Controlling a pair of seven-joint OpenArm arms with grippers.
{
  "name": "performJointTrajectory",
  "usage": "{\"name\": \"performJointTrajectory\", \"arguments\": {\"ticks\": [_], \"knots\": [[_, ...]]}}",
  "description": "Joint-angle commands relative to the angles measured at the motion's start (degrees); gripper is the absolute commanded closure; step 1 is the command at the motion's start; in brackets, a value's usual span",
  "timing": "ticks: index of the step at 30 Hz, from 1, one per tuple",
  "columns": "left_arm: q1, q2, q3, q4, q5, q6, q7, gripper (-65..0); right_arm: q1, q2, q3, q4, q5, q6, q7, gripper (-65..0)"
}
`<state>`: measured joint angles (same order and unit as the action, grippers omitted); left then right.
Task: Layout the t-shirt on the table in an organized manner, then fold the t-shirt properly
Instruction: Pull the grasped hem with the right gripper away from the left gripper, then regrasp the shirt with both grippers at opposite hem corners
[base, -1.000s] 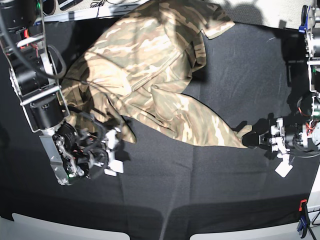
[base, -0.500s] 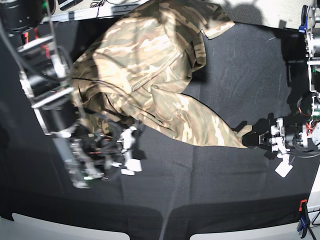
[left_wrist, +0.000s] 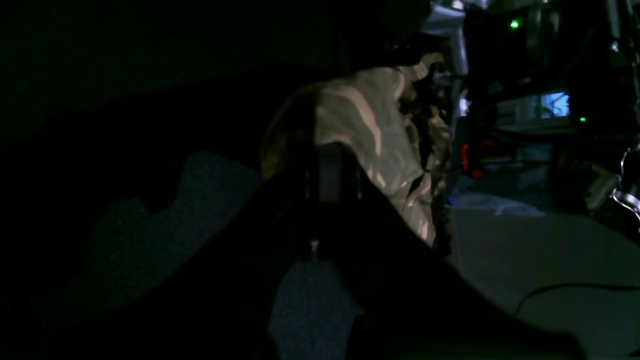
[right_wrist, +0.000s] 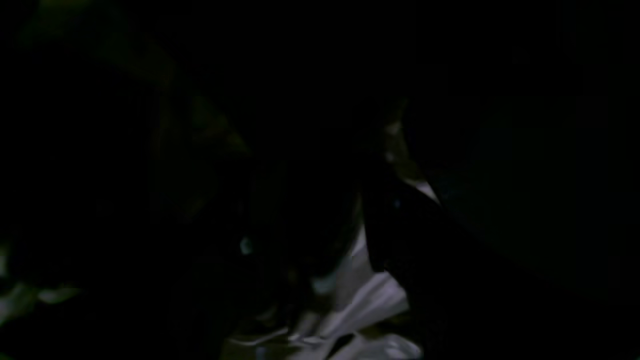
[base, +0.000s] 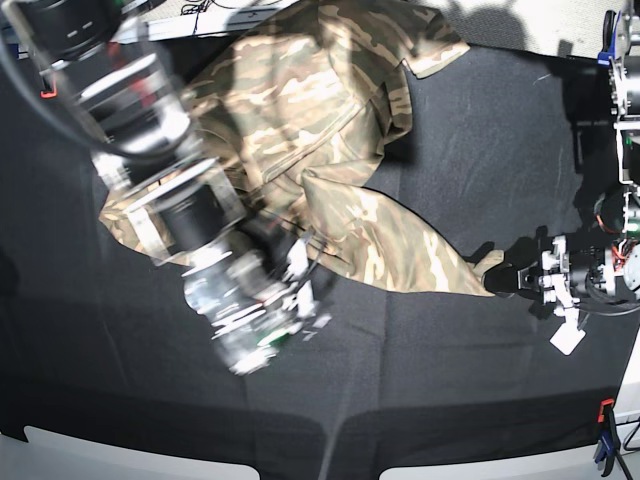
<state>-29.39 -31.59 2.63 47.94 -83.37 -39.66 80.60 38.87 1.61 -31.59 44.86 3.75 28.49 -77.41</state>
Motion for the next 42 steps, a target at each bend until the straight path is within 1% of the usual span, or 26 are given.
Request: {"name": "performJointTrajectory", "arguments": {"ticks": [1,3,7,15,17,19,21,22,23,27,29,33,36,38,40,42], "knots": [[-1.7,-0.9,-0.4,0.8,-1.6,-0.3,-0.6,0.0,1.2,-0.4,0.3,0.8,-2.3,-0.4,0.0,-21.0],[-1.7,-0.9,-0.4,0.8,-1.6,-0.3,-0.6,0.0,1.0,-0.8,0.3,0.8,-4.5,-1.5,0.0,-20.8],[-1.7,-0.9,-0.4,0.8,-1.6,-0.3,-0.6,0.0,1.1,-0.6,0.3,1.2,-9.9,-4.1,-0.1,-20.8],[-1.7,-0.9,-0.4,0.8,-1.6,-0.3,-0.6,0.0,1.1,0.3,0.3,1.3,-11.3,-4.9,-0.2,-20.6],[-1.7,-0.9,-0.4,0.8,-1.6,-0.3,-0.6,0.0,1.1,0.3,0.3,1.3,-11.3,-4.9,-0.2,-15.9],[-1.7,-0.9,-0.4,0.8,-1.6,-0.3,-0.6,0.0,1.1,0.3,0.3,1.3,-11.3,-4.9,-0.2,-8.8],[-1.7,-0.9,-0.4,0.8,-1.6,-0.3,-0.6,0.0,1.1,0.3,0.3,1.5,-11.3,-4.9,-0.2,-3.2],[-1.7,-0.9,-0.4,0.8,-1.6,-0.3,-0.6,0.0,1.1,0.3,0.3,1.6,-11.3,-4.9,-0.1,-0.8],[-1.7,-0.9,-0.4,0.8,-1.6,-0.3,-0.6,0.0,1.1,0.3,0.3,1.7,-11.3,-4.9,0.0,0.0],[-1.8,-1.0,-0.4,0.8,-1.6,-0.3,-0.6,0.0,1.3,0.3,0.3,3.7,-11.6,-4.9,1.1,0.0],[-2.0,-1.0,-0.4,0.8,-1.6,-0.3,-0.6,0.0,1.7,0.3,0.3,5.3,-12.9,-4.9,1.9,0.0],[-3.3,-1.0,-0.4,0.8,-1.6,-0.3,-0.6,0.0,3.8,0.6,0.3,9.4,-13.0,-4.9,1.9,0.0],[-5.3,-1.3,-0.4,0.8,-1.6,-0.3,-0.6,0.0,6.1,1.9,0.5,14.1,-13.0,-5.0,1.8,0.0],[-6.9,-2.0,-0.4,0.8,-0.2,-0.3,-0.6,0.0,7.5,3.4,0.8,18.0,-13.0,-5.5,1.7,0.0],[-8.0,-3.4,-0.4,0.8,1.6,-0.3,-0.9,0.0,8.4,4.9,2.1,21.3,-12.9,-6.1,1.7,0.0],[-8.8,-5.4,-0.4,0.8,2.9,-0.3,-2.1,0.0,8.6,6.0,5.0,22.9,-12.4,-6.2,1.8,0.0]]}}
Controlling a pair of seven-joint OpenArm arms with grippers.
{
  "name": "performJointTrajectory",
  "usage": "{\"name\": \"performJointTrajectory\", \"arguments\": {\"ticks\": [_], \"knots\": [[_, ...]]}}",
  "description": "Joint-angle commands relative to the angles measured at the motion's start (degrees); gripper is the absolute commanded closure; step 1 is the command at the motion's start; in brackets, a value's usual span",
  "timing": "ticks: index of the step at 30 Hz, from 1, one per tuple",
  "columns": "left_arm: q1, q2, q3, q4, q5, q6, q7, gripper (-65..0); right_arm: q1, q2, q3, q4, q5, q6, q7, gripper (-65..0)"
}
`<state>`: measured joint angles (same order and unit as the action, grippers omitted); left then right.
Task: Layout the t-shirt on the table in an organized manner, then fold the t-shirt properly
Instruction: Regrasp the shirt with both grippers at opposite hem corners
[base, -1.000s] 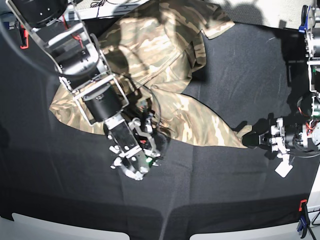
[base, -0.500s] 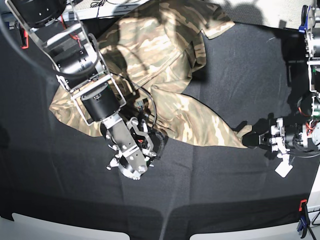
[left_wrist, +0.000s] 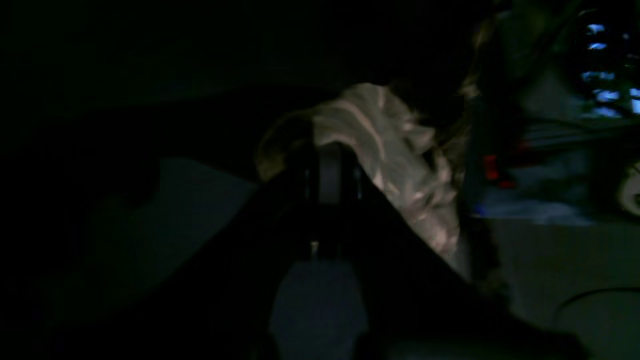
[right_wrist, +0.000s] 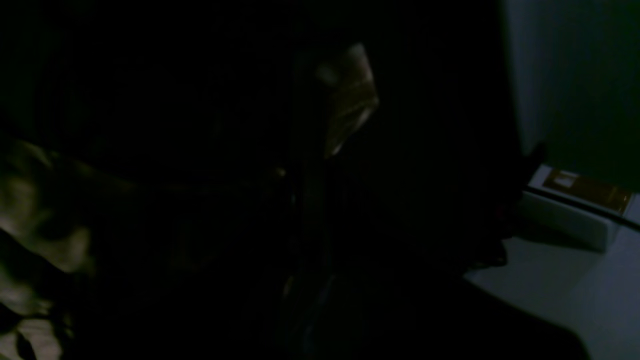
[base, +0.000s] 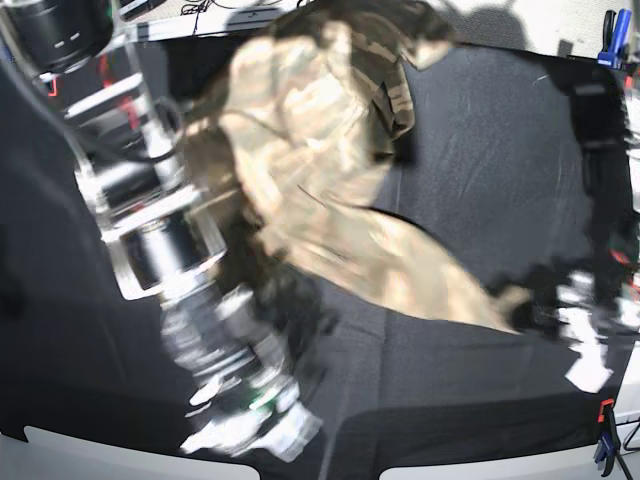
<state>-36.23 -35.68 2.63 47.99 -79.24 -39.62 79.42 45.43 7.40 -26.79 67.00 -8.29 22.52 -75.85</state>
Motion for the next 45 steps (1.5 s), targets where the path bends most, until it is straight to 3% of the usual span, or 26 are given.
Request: {"name": "performJointTrajectory", "arguments": {"ticks": [1,4,8,13,21,24,31,35,43,45], "knots": [[-2.1,-2.3,-0.4,0.7,-1.2,-0.4,-1.0,0.0,2.0,0.7,2.1,1.2,0.1,-0.2,0.2,0.0],[-1.8,-5.2,-0.4,0.7,-1.2,-0.4,-0.5,0.0,2.0,2.4,6.8,1.6,4.7,2.3,0.2,0.0],[0.2,-6.3,-0.4,0.7,-3.7,-0.4,0.3,0.0,0.6,5.2,11.8,5.1,13.6,5.4,0.2,0.0],[4.6,-5.4,-0.4,0.7,-3.9,-0.4,0.1,0.0,-5.5,6.9,20.2,10.2,20.9,8.0,0.2,0.0],[7.8,-3.1,-0.4,1.5,-4.1,-0.4,-1.6,0.0,-22.9,6.9,32.9,26.9,28.2,13.3,2.1,0.0],[8.0,-1.7,-0.4,3.7,0.7,-0.4,-5.0,0.0,-29.8,6.8,36.6,33.7,28.4,13.9,5.5,0.0],[14.1,1.6,-0.4,18.7,20.7,-0.4,-18.9,0.0,-43.6,6.4,45.0,47.5,28.5,14.4,9.5,0.0],[20.7,2.8,-0.4,30.8,31.0,5.9,-23.8,0.0,-49.5,6.4,48.7,52.8,28.9,14.4,9.7,0.0],[37.2,4.3,-0.4,53.7,48.0,19.8,-27.5,0.0,-60.7,6.4,56.8,60.2,33.0,14.9,9.7,0.0],[40.8,4.3,-0.5,59.1,50.3,21.4,-27.6,0.0,-62.6,6.4,59.0,61.7,33.0,15.0,9.7,0.0]]}}
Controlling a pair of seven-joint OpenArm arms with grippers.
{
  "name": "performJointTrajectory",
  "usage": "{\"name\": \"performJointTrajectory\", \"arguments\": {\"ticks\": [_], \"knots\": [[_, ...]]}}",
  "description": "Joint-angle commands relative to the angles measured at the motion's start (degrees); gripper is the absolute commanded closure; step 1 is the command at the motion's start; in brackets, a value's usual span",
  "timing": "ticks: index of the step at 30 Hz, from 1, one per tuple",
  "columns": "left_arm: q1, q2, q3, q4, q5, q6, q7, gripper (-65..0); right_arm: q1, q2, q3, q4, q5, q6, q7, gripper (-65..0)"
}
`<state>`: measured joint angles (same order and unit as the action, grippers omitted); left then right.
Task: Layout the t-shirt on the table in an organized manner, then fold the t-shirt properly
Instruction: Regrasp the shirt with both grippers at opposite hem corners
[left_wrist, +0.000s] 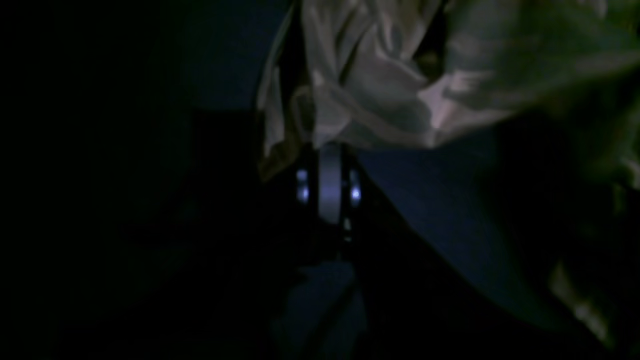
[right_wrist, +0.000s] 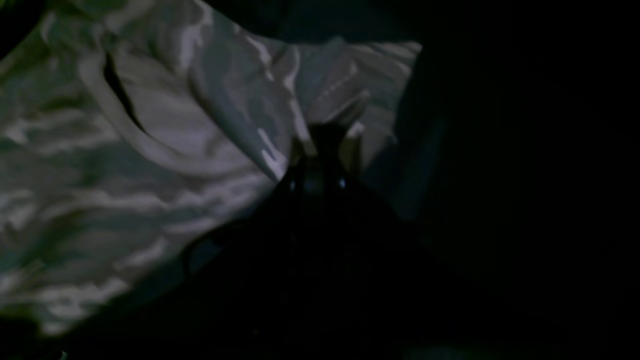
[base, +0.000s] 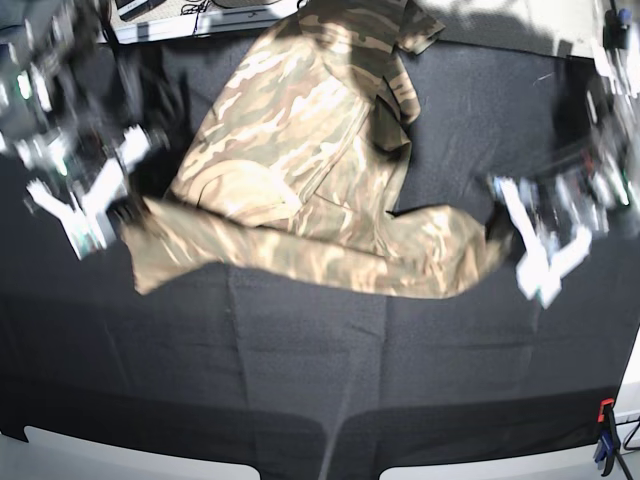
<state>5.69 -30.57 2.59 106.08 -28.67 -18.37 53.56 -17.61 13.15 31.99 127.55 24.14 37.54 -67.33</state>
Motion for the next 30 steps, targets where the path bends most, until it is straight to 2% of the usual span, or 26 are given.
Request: {"name": "performJointTrajectory", "arguments": {"ticks": [1,4,7,10,12,13,16,21,26,30], "knots": [[0.4,-0.9,-0.4,3.6,0.9,0.7,-1.8,0.0,-0.1,0.6,1.3,1.8,0.6,0.0,1.2,0.0],[3.6,-0.9,-0.4,11.4,4.6,3.1,-1.7,0.0,-0.3,0.7,5.0,3.8,0.6,0.0,1.5,0.0],[4.5,-0.9,-0.4,19.0,9.7,6.2,-1.1,0.0,-0.3,0.7,9.5,6.0,0.5,0.0,5.3,0.0],[4.4,-0.9,-0.4,27.4,16.7,8.2,2.0,0.0,-0.3,0.7,14.5,7.5,0.5,0.0,6.1,0.0],[4.4,-0.9,-0.4,28.9,20.4,8.8,3.9,0.0,-0.3,0.8,17.8,7.5,0.9,0.0,6.1,0.0],[3.4,-0.9,-0.4,28.9,21.1,8.8,3.1,0.0,0.0,1.2,19.3,7.5,3.0,0.0,6.5,0.0],[3.1,-0.9,-0.4,28.9,24.0,9.6,6.6,0.0,0.1,1.5,24.4,7.5,8.9,0.0,6.5,0.0],[3.3,-0.9,-0.4,28.9,33.5,11.6,7.1,0.0,0.8,2.0,31.4,7.5,18.6,0.1,6.4,0.0],[3.3,-0.9,-0.4,28.9,44.0,12.6,6.8,0.0,0.8,2.0,33.2,7.5,25.5,0.2,5.7,0.0],[3.3,-1.9,-0.4,28.9,49.9,14.9,6.6,0.0,0.8,1.9,33.2,7.5,35.4,0.3,3.1,0.0]]}}
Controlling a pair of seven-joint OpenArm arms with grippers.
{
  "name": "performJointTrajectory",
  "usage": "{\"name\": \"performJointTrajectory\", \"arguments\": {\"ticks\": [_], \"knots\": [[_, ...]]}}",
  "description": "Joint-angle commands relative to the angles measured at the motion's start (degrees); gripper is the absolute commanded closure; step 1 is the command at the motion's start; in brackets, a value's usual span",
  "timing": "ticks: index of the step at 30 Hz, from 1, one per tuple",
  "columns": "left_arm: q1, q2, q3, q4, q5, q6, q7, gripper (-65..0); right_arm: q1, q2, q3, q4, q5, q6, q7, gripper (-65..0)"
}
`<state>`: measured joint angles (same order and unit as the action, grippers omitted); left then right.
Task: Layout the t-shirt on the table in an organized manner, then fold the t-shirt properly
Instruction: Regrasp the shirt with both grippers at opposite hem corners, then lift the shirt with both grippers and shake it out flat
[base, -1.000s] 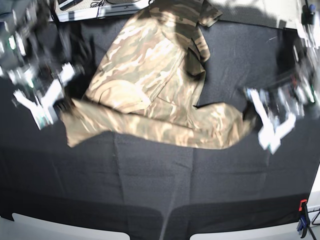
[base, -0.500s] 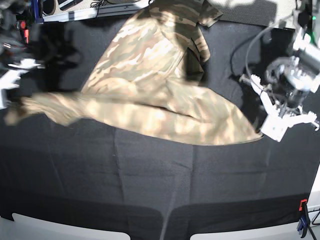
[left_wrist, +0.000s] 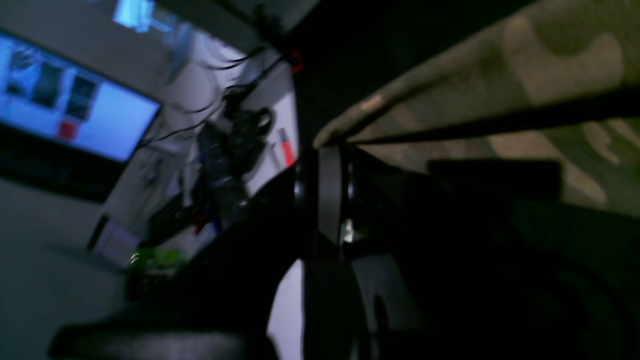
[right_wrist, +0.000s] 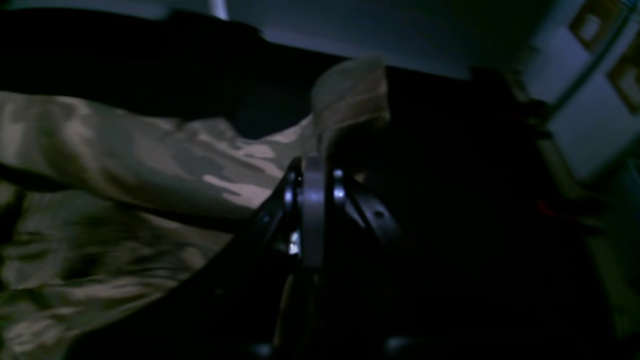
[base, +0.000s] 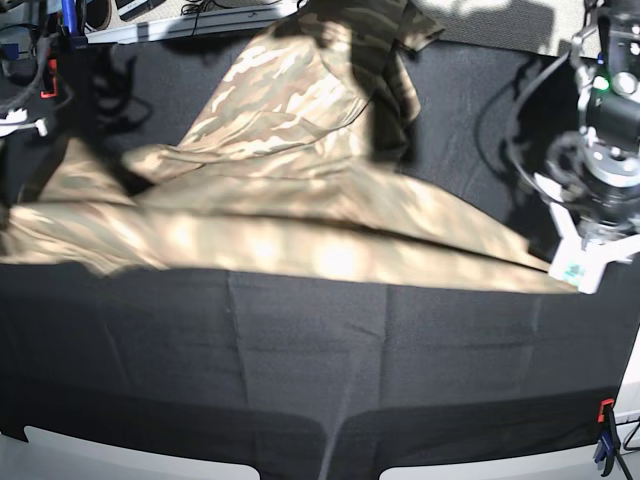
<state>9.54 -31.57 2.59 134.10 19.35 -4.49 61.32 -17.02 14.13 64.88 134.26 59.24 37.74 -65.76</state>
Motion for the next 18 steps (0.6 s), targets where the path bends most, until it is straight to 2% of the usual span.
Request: {"name": "performJointTrajectory", "arguments": {"ticks": [1,5,11,13,16,18], "knots": [[-0.5,-1.4,-0.4,0.9,3.1,1.7,-1.1,0.0,0.2,0.9,0.3,0.7,1.9,0.5,1.5,0.0],[-0.5,-4.7,-0.4,0.9,6.3,3.0,-1.3,0.0,0.2,0.9,0.3,0.7,5.7,2.3,1.5,0.0],[-2.2,-12.1,-0.4,0.9,7.7,3.3,-4.3,0.0,4.1,1.1,0.2,0.7,9.9,2.3,1.5,0.0],[-3.9,-14.0,-0.4,0.9,7.6,5.6,-7.4,0.0,6.7,1.1,0.2,0.7,10.2,2.3,1.5,0.0],[-7.2,-14.7,-0.4,0.9,6.9,9.2,-13.1,0.0,9.8,1.1,-0.7,0.7,10.2,2.3,1.6,0.0],[-9.5,-14.7,-0.4,0.9,3.2,9.3,-13.4,0.0,11.3,1.0,-2.6,0.7,9.9,2.3,1.7,0.0]]}}
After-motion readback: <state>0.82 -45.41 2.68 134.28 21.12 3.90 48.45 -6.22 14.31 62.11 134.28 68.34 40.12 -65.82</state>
